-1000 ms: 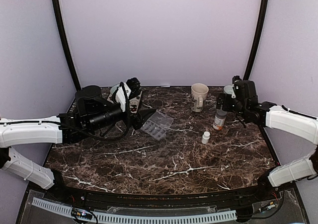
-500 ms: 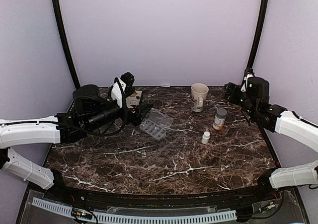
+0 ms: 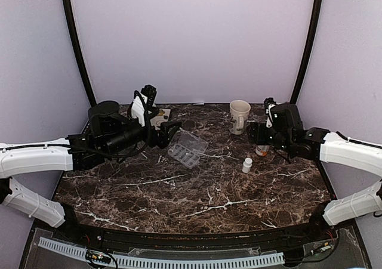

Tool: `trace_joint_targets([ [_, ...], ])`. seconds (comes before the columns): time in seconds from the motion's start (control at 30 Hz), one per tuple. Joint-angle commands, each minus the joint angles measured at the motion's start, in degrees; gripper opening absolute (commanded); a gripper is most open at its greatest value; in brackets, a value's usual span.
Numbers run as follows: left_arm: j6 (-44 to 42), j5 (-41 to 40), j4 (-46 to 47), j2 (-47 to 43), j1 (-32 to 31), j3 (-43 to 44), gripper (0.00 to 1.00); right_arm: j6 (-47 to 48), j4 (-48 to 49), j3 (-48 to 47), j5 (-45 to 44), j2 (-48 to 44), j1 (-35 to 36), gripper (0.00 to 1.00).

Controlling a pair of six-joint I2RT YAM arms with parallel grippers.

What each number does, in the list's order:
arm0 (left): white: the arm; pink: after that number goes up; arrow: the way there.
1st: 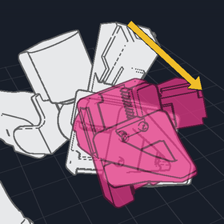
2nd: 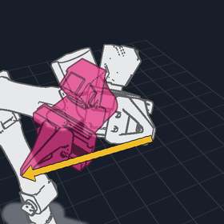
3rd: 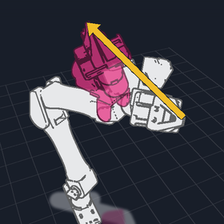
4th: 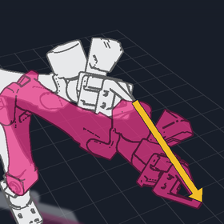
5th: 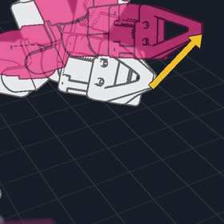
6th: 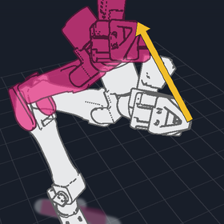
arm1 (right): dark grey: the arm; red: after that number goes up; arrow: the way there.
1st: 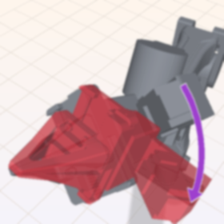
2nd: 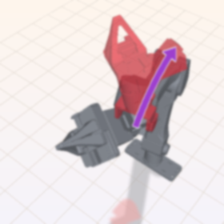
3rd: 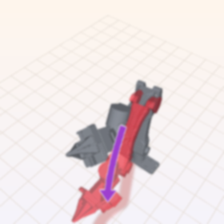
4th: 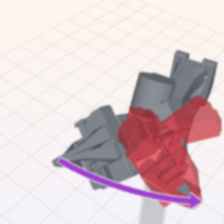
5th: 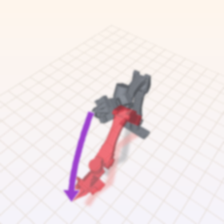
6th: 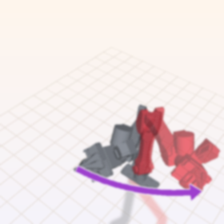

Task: Sort the pills into containers
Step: Pick up the pill bottle from the center of the board.

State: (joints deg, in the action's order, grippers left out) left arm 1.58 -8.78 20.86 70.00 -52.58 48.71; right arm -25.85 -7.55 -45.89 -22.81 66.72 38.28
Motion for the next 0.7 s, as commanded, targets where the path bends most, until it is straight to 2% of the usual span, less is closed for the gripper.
trace_joint_targets([
  [0.0, 2.3, 1.2, 0.2, 0.3, 1.4, -0.5, 0.99, -4.1, -7.5, -3.2, -4.6, 2.2, 2.8, 0.78],
  [0.27, 3.4, 0.3, -2.4, 2.3, 1.6, 0.7, 0.99, -11.1, -17.9, -7.2, 3.5, 7.0, 3.9, 0.75],
  [0.67, 3.7, -0.2, -5.9, 4.2, 1.6, 2.7, 0.99, -12.9, -23.3, -11.4, 9.3, 15.9, 3.8, 0.73],
])
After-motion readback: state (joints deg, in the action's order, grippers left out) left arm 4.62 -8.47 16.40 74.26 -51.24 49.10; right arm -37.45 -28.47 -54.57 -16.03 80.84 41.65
